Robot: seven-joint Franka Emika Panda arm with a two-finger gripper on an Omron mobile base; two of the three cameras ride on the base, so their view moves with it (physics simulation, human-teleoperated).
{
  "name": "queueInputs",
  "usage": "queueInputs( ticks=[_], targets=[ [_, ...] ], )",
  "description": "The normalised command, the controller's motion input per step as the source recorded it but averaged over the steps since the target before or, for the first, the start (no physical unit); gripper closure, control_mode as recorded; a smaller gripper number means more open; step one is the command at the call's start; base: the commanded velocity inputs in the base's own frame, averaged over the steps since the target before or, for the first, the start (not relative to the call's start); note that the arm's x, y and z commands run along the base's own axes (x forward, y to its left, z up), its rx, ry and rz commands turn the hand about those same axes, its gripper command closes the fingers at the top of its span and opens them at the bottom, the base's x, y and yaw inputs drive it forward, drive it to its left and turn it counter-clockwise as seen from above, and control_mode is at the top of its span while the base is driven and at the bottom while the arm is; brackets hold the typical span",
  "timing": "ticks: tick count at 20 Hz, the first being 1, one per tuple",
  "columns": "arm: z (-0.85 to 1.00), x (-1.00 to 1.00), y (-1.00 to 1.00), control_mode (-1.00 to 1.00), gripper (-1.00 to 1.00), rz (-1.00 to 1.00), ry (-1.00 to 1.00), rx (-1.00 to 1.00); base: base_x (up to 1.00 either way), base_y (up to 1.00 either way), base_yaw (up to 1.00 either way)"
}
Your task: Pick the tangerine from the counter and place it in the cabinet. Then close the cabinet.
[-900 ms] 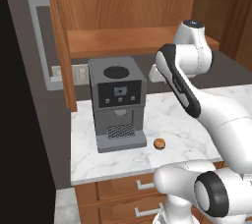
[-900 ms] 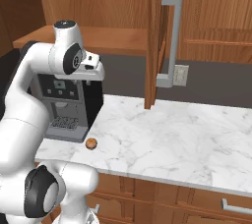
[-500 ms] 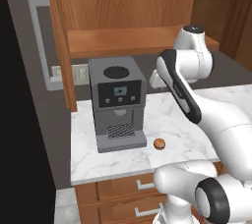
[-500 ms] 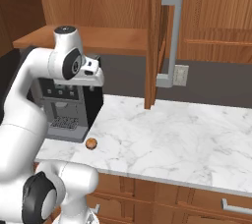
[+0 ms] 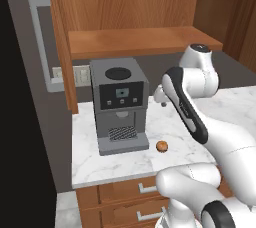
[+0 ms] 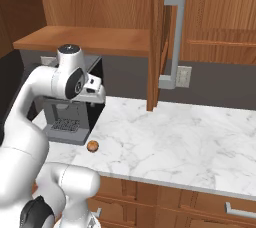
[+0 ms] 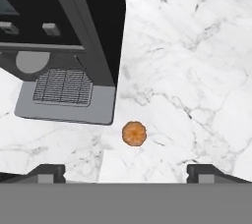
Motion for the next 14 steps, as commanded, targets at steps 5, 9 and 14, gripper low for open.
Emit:
queueInputs(
  ticks=[5,9,14],
  targets=[
    [-0.44,-0.01,-0.01,-1.00,-1.00,-0.01,0.00,0.08,0.00,0.00,0.00],
    [-0.45,0.00,-0.04,-1.00,-1.00,-0.01,0.02,0.11,0.00,0.00,0.00],
    [-0.47,0.00,-0.09,-1.00,-1.00,-0.01,0.09,0.12,0.00,0.00,0.00]
  ],
)
